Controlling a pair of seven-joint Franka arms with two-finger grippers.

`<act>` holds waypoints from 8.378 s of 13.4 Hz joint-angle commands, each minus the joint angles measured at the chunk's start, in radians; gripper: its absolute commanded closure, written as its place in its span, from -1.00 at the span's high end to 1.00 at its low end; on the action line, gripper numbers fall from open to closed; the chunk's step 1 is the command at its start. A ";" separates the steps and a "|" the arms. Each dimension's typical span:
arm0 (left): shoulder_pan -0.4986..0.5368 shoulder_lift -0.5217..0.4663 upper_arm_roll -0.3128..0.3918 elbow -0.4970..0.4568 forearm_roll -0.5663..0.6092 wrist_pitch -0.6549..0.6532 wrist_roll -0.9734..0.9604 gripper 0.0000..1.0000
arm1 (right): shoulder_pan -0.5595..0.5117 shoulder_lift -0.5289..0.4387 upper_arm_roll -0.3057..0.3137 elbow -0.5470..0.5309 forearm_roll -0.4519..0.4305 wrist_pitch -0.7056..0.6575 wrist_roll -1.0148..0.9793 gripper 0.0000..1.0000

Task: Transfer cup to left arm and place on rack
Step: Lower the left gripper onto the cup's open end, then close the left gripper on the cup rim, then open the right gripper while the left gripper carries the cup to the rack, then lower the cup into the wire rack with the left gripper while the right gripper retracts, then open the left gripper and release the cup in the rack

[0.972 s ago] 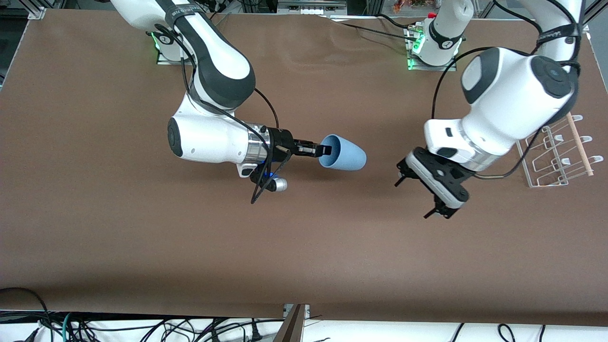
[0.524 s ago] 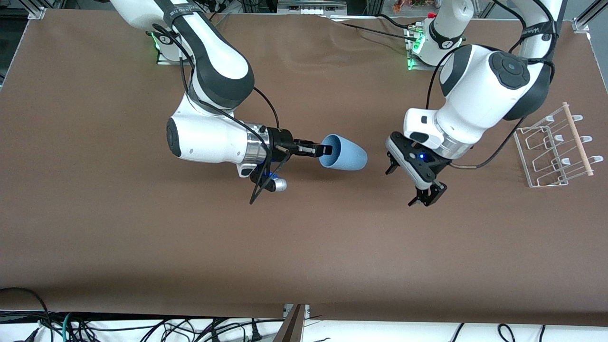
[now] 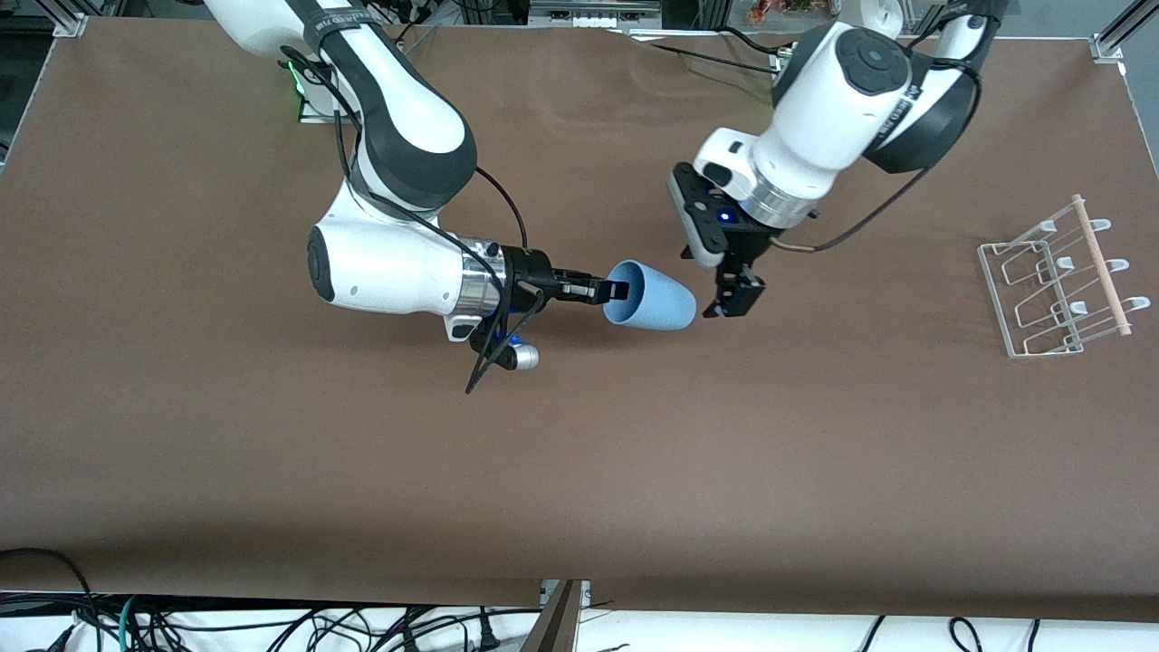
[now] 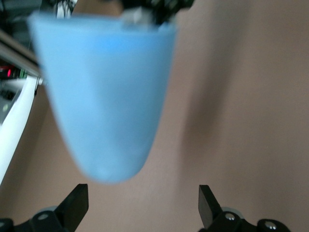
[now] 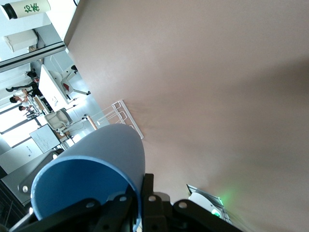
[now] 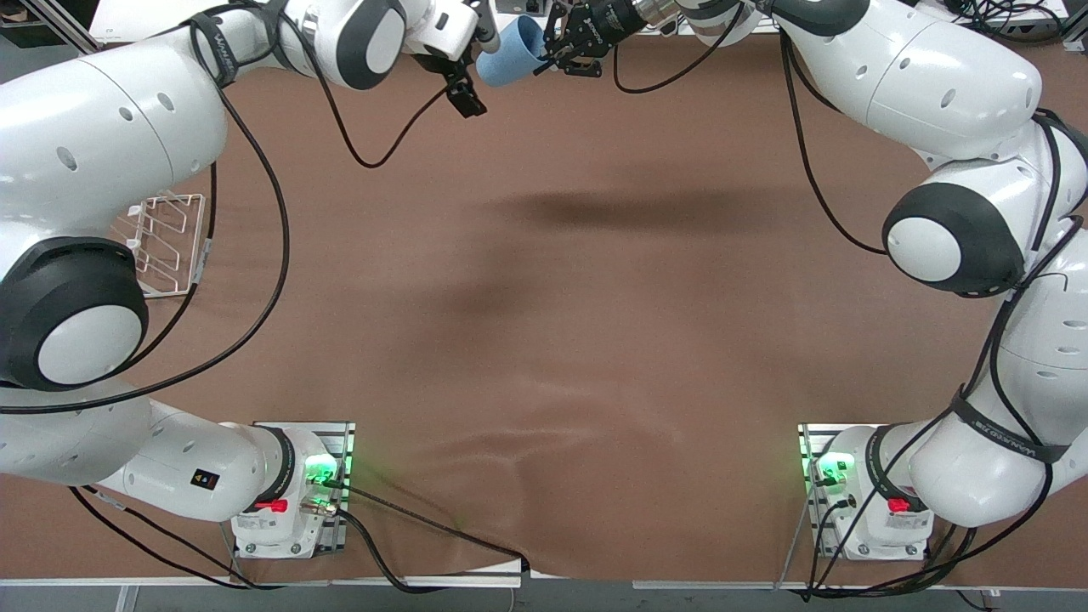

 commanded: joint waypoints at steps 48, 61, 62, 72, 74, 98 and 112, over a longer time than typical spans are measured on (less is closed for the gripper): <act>0.579 0.139 0.044 0.250 0.706 -1.139 -0.033 -1.00 | -0.329 -0.093 -0.073 0.052 -0.803 -0.574 -0.053 1.00; 0.642 0.454 0.046 0.203 0.980 -1.431 -0.254 -1.00 | -0.355 -0.506 -0.174 -0.227 -1.010 -0.525 -0.358 1.00; 0.648 0.463 0.046 0.199 0.986 -1.430 -0.256 -1.00 | -0.362 -0.532 -0.174 -0.242 -1.007 -0.525 -0.360 1.00; 0.695 0.486 0.044 0.183 1.022 -1.369 -0.257 -1.00 | -0.376 -0.529 -0.173 -0.241 -1.011 -0.532 -0.485 1.00; 0.702 0.488 0.044 0.183 1.020 -1.344 -0.257 -1.00 | -0.379 -0.527 -0.174 -0.241 -1.011 -0.531 -0.484 1.00; 0.676 0.494 0.015 0.489 0.783 -1.447 -0.239 1.00 | -0.376 -0.527 -0.173 -0.241 -1.010 -0.526 -0.481 1.00; 0.528 0.182 -0.192 0.637 0.458 -1.214 -0.677 1.00 | -0.378 -0.527 -0.173 -0.241 -1.010 -0.526 -0.484 1.00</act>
